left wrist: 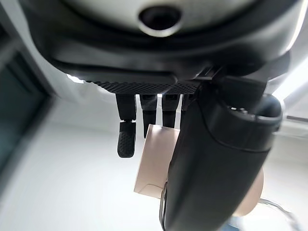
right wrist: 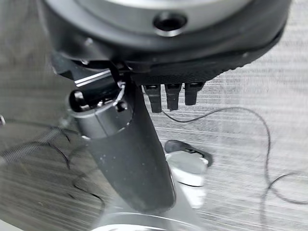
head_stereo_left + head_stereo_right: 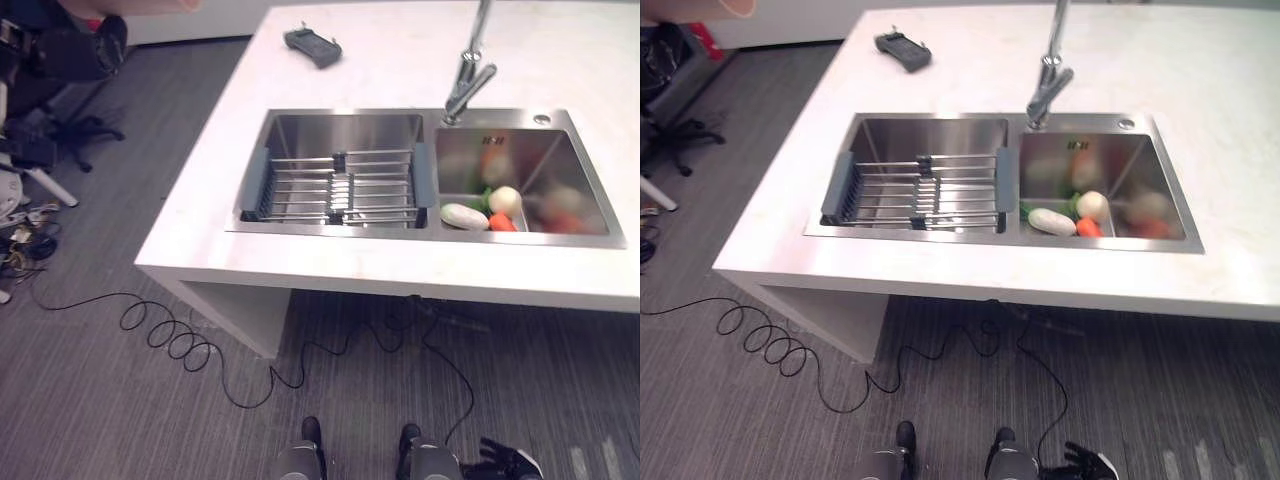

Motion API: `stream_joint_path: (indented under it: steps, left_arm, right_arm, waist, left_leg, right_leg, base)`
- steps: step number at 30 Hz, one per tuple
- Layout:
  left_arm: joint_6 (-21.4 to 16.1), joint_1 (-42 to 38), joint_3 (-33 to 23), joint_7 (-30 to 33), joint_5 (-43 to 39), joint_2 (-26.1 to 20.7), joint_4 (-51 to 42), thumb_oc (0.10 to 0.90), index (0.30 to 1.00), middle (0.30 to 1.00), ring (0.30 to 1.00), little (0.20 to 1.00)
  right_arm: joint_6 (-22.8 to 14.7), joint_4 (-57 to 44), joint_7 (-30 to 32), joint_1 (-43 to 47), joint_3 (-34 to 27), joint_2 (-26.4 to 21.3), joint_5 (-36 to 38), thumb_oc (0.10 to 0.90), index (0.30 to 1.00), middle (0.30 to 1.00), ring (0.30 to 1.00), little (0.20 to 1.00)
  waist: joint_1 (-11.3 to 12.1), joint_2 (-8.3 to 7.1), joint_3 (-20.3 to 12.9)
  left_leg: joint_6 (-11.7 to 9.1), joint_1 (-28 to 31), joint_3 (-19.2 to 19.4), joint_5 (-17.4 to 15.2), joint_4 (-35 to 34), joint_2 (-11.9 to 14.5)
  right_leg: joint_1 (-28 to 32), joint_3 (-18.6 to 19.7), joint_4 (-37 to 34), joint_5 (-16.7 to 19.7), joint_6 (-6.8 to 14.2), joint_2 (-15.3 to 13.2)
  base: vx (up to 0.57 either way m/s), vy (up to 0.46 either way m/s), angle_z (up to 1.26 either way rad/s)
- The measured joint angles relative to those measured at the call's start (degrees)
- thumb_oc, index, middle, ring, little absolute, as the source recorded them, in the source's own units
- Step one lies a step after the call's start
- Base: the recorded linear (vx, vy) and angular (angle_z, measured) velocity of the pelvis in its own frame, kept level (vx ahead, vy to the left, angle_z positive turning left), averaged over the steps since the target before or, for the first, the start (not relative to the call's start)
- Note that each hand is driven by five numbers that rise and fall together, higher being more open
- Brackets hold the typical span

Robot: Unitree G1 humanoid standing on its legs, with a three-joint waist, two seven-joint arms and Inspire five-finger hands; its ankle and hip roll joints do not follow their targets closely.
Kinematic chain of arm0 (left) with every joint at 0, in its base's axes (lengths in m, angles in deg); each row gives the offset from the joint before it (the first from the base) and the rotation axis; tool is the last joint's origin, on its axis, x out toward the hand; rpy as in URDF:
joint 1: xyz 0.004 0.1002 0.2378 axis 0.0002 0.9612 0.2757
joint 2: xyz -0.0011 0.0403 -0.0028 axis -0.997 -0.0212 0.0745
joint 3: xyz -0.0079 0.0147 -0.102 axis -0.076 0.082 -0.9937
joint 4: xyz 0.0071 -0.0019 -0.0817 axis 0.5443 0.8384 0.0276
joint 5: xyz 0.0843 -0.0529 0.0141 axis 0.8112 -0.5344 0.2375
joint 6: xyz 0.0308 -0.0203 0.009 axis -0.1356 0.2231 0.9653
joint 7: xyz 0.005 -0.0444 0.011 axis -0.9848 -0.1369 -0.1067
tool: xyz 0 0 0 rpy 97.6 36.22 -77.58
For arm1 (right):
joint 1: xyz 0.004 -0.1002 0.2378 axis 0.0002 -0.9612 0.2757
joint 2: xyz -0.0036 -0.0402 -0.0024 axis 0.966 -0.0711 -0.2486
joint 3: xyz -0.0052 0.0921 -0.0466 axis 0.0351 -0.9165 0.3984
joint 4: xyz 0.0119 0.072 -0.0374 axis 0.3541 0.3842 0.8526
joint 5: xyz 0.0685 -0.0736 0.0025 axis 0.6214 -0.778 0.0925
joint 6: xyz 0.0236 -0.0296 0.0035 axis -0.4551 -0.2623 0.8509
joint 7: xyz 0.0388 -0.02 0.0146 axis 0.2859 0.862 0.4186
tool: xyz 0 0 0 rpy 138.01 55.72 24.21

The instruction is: Place the dishes in the dishwasher.

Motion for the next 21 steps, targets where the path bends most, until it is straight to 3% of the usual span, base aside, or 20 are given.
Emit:
stream_joint_path:
  steps: [1,2,3,4,5,6,7,10,11,12,13,15,16,17,19,20,21]
  left_arm:
    - [-0.1,1.6,-2.9,-0.3,-0.6,2.3,-1.5,0.4,0.3,0.3,0.3,0.3]
    - [-0.8,4.4,-5.4,-0.5,-1.6,2.5,-2.9,0.4,0.3,0.3,0.3,0.3]
    - [-1.8,8.7,-8.4,-0.6,-2.0,2.8,-4.7,0.4,0.3,0.3,0.3,0.3]
    - [-1.9,13.8,-11.8,-0.4,-2.0,4.2,-5.5,0.4,0.3,0.3,0.3,0.3]
    - [-2.0,20.5,-15.8,0.3,-1.7,5.2,-5.9,0.4,0.3,0.3,0.3,0.3]
    - [-2.2,29.4,-21.9,1.4,-1.3,8.1,-6.7,0.4,0.3,0.3,0.3,0.3]
    - [-2.5,33.3,-24.9,2.0,-1.1,9.8,-6.9,0.4,0.3,0.3,0.3,0.3]
    - [-3.0,35.8,-26.0,3.3,-0.9,12.1,-5.3,0.4,0.3,0.3,0.3,0.3]
    - [-3.1,35.4,-26.7,3.8,-0.6,12.6,-5.6,0.4,0.3,0.3,0.3,0.3]
    - [-3.5,35.1,-27.2,3.7,0.3,12.7,-6.0,0.4,0.3,0.3,0.3,0.3]
    - [-4.1,34.4,-27.1,3.7,0.7,12.9,-6.2,0.4,0.3,0.3,0.3,0.3]
    - [-4.1,34.4,-27.1,3.7,0.7,12.9,-6.8,0.4,0.3,0.3,0.3,0.3]
    - [-4.2,34.7,-28.1,4.0,0.7,12.7,-6.8,0.4,0.3,0.3,0.3,0.3]
    - [-4.2,34.9,-28.1,4.6,0.6,12.8,-6.8,0.4,0.3,0.3,0.3,0.3]
    - [-3.9,35.2,-28.5,4.5,0.5,13.0,-6.6,0.4,0.3,0.3,0.3,0.3]
    - [-4.1,35.0,-28.1,4.4,0.6,13.4,-8.0,0.4,0.3,0.3,0.3,0.3]
    - [-4.6,35.2,-27.5,4.1,0.7,13.9,-8.7,0.4,0.3,0.3,0.3,0.3]
  right_arm:
    - [0.2,0.6,0.1,-1.2,-1.3,0.3,0.0,0.8,0.9,0.9,0.9,0.9]
    - [0.6,2.5,0.1,-1.0,-1.6,0.9,0.0,0.8,0.9,0.9,0.9,0.9]
    - [2.3,4.1,0.2,-1.2,-2.5,1.8,0.0,0.8,0.9,0.9,0.9,0.9]
    - [2.6,3.7,1.3,-1.6,-4.7,2.7,0.3,0.8,0.9,0.9,0.9,0.9]
    - [2.4,2.7,2.2,-1.4,-5.5,3.1,1.4,0.8,0.9,0.9,0.9,0.9]
    - [2.2,1.4,2.8,-1.1,-6.4,2.5,2.7,0.8,0.9,0.9,0.9,0.9]
    - [1.7,1.1,3.2,-0.8,-6.8,2.4,3.0,0.8,0.9,0.9,0.9,0.9]
    - [0.8,1.4,3.9,-0.5,-7.6,-0.4,3.2,0.8,0.9,0.9,0.9,0.9]
    - [0.5,2.2,3.8,-1.1,-10.2,-3.1,3.2,0.8,0.9,0.9,0.9,0.9]
    - [0.5,2.8,3.9,-1.1,-11.2,-3.1,3.3,0.8,0.9,0.9,0.9,0.9]
    - [0.8,4.4,3.9,-1.2,-11.5,-2.1,3.3,0.8,0.9,0.9,0.9,0.9]
    - [1.2,5.9,3.6,-2.1,-11.3,-1.1,3.3,0.8,0.9,0.9,0.9,0.9]
    - [2.1,6.2,3.7,-3.0,-11.4,0.4,3.2,0.8,0.9,0.9,0.9,0.9]
    - [2.5,6.4,4.1,-3.8,-11.5,0.8,3.2,0.8,0.9,0.9,0.9,0.9]
    - [2.6,5.5,3.8,-3.1,-12.0,2.0,3.2,0.8,0.9,0.9,0.9,0.9]
    - [2.9,5.2,4.0,-3.4,-12.6,2.7,3.2,0.8,0.9,0.9,0.9,0.9]
    - [3.3,5.2,3.8,-3.0,-12.5,3.1,3.2,0.8,0.9,0.9,0.9,0.9]
  waist:
    - [-1.2,1.22,-0.1]
    - [-1.7,1.11,0.1]
    - [0.6,1.26,0.3]
    - [1.3,0.95,0.4]
    - [1.2,-0.1,0.5]
    - [0.8,-2.03,0.6]
    - [0.3,-2.45,0.7]
    - [0.8,-2.82,0.5]
    - [0.9,-1.17,0.1]
    - [0.8,-0.96,0.1]
    - [0.9,-2.36,0.2]
    - [0.4,-3.21,-0.5]
    - [0.5,-4.84,-1.3]
    - [1.6,-4.37,-1.3]
    - [2.8,-4.88,-2.2]
    - [2.8,-4.27,-2.5]
    - [2.8,-3.92,-2.6]
  left_leg:
    - [-1.2,-1.0,0.4,5.7,-2.8,-0.9]
    - [-4.2,-1.1,1.3,10.7,-6.9,-1.2]
    - [-5.1,-1.5,6.5,6.3,-7.0,0.7]
    - [-2.0,-1.4,12.8,2.1,-0.6,3.7]
    - [-2.1,0.3,15.2,0.1,4.3,5.7]
    - [-3.4,3.1,15.5,-1.4,8.0,6.6]
    - [-3.9,4.8,15.0,-2.1,8.7,7.0]
    - [-3.4,9.9,14.1,-4.9,8.0,7.2]
    - [-1.8,11.9,15.3,-6.5,4.1,6.9]
    - [-0.5,11.6,18.6,-9.8,3.7,6.6]
    - [0.3,10.5,19.2,-10.2,4.9,4.9]
    - [1.2,9.8,21.0,-11.1,6.0,4.3]
    - [1.7,8.4,20.2,-11.3,7.5,1.3]
    - [2.5,7.9,19.6,-12.5,9.2,0.7]
    - [4.1,5.4,18.9,-14.7,12.9,-1.4]
    - [5.4,3.9,17.2,-16.8,16.6,-1.1]
    - [6.4,3.9,16.7,-17.6,17.6,-2.1]
  right_leg:
    - [0.3,0.4,0.5,-0.5,-0.7,0.4]
    - [1.2,-0.3,-1.3,-0.7,-1.6,-0.6]
    - [1.9,-2.8,-3.0,-1.2,-2.9,-1.0]
    - [3.3,-4.8,-3.7,-1.1,-3.2,-1.0]
    - [5.1,-6.7,-4.3,-0.8,-3.5,-2.3]
    - [6.5,-7.7,-5.4,0.1,-3.1,-4.4]
    - [7.4,-8.4,-6.3,0.9,-2.6,-5.4]
    - [7.1,-10.3,-6.3,1.9,-0.8,-8.7]
    - [5.3,-11.0,-2.9,1.7,0.3,-10.7]
    - [5.4,-12.4,-1.8,1.7,1.1,-12.2]
    - [5.5,-12.2,-1.0,1.5,2.0,-14.3]
    - [6.6,-11.8,-2.3,1.3,3.0,-15.1]
    - [7.4,-9.1,-4.8,3.3,3.7,-15.9]
    - [8.3,-9.3,-5.8,4.6,3.9,-17.0]
    - [10.5,-9.7,-7.8,6.8,3.8,-17.6]
    - [11.3,-10.8,-7.8,8.2,6.2,-18.5]
    - [11.7,-10.6,-7.4,8.9,5.3,-19.3]
  base:
    - [-0.23,0.039,2.13]
    - [-0.22,0.078,2.09]
    - [-0.28,0.156,1.49]
    - [-0.28,0.212,1.22]
    - [-0.31,0.285,0.98]
    - [-0.25,0.289,0.88]
    - [-0.22,0.275,0.78]
    - [-0.18,0.285,0.83]
    - [-0.21,0.547,1.09]
    - [-0.1,0.434,1.24]
    - [-0.06,0.362,0.93]
    - [-0.05,0.348,1.04]
    - [-0.05,0.364,0.98]
    - [-0.01,0.405,0.87]
    - [0.02,0.312,0.45]
    - [0.01,0.163,0.58]
    - [0.05,0.184,0.61]
